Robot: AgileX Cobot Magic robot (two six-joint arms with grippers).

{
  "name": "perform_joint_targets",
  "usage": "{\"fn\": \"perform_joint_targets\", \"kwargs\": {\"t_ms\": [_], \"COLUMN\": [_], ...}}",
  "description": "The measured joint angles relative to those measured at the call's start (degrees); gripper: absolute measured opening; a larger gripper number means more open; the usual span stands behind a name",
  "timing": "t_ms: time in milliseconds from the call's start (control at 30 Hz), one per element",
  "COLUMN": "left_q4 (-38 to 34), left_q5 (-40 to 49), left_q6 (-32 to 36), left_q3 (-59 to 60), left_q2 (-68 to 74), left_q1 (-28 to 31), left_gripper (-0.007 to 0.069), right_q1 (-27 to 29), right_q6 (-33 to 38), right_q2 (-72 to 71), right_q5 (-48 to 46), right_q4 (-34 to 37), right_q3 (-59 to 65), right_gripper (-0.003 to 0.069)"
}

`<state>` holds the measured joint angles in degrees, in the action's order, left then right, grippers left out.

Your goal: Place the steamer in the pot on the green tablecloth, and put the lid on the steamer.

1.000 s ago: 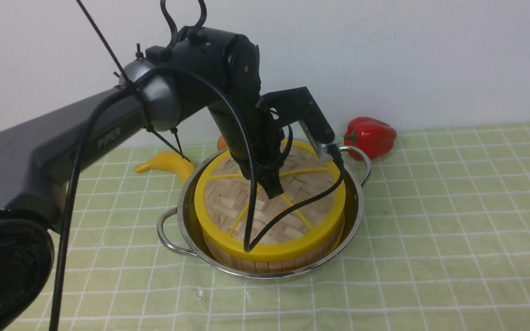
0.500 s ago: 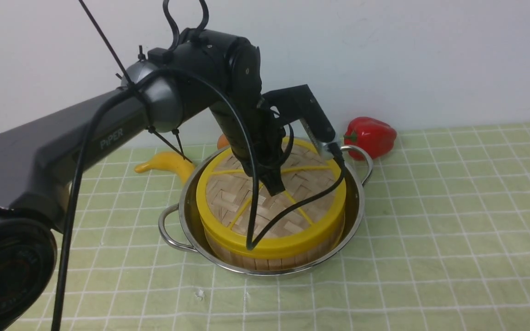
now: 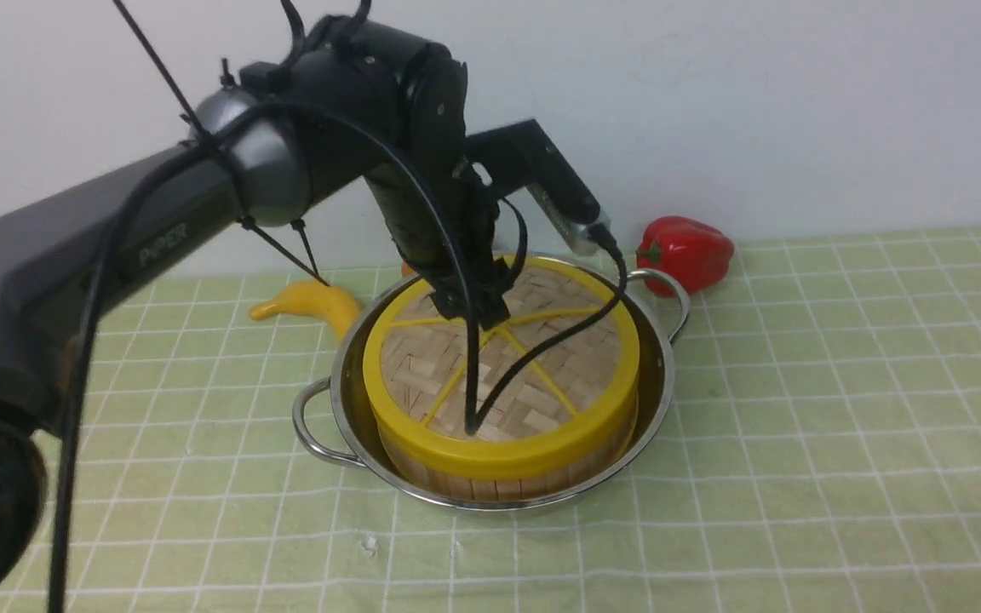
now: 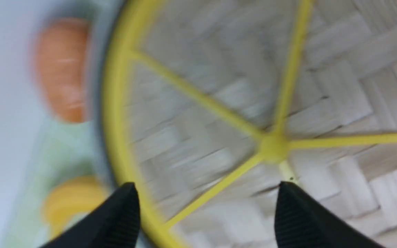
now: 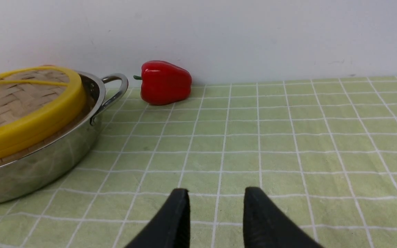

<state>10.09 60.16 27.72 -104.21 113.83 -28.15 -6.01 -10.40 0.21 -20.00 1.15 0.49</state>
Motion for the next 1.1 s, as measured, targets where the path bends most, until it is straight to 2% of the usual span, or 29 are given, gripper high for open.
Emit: {"fn": "perform_joint_targets", "kwargs": {"t_ms": [67, 100, 133, 267, 300, 367, 600, 833, 1067, 1100], "left_q4": [1.5, 3.5, 3.7, 5.2, 5.2, 5.2, 5.5, 5.3, 0.2, -1.7], "left_q5": [0.0, 0.1, 0.1, 0.5, 0.8, 1.1, -0.2, -0.2, -5.3, -8.8], "left_q6": [-2.8, -6.3, -7.1, -16.3, -17.8, -19.6, -20.8, -21.1, -21.4, -21.5], "left_q3": [0.0, 0.0, 0.0, 0.0, 0.0, 0.0, 0.0, 0.1, 15.1, 21.5], "left_q2": [-2.9, -6.8, -7.8, -19.4, -21.2, -25.4, -33.1, -34.3, -42.9, -47.0], "left_q1": [0.0, 0.0, 0.0, 0.0, 0.0, 0.0, 0.0, 0.3, 6.4, 8.9], "left_gripper": [0.0484, 0.043, 0.043, 0.007, 0.0027, -0.0013, -0.0023, -0.002, -0.0019, -0.0018], "right_q1": [0.0, 0.0, 0.0, 0.0, 0.0, 0.0, 0.0, 0.0, 0.0, 0.0], "right_q6": [0.0, 0.0, 0.0, -0.1, -0.1, -0.1, -0.1, -0.1, -0.1, -0.1], "right_q2": [0.0, 0.0, 0.0, 0.0, 0.0, 0.0, 0.0, 0.0, 0.0, 0.0], "right_q5": [0.0, 0.0, 0.0, 0.0, 0.0, 0.0, 0.0, 0.0, 0.0, 0.0], "right_q4": [0.0, 0.0, 0.0, 0.0, 0.0, 0.0, 0.0, 0.0, 0.0, 0.0], "right_q3": [0.0, 0.0, 0.0, 0.0, 0.0, 0.0, 0.0, 0.0, 0.0, 0.0], "right_gripper": [0.024, 0.024, 0.024, 0.024, 0.024, 0.024, 0.024, 0.024, 0.024, 0.024]}}
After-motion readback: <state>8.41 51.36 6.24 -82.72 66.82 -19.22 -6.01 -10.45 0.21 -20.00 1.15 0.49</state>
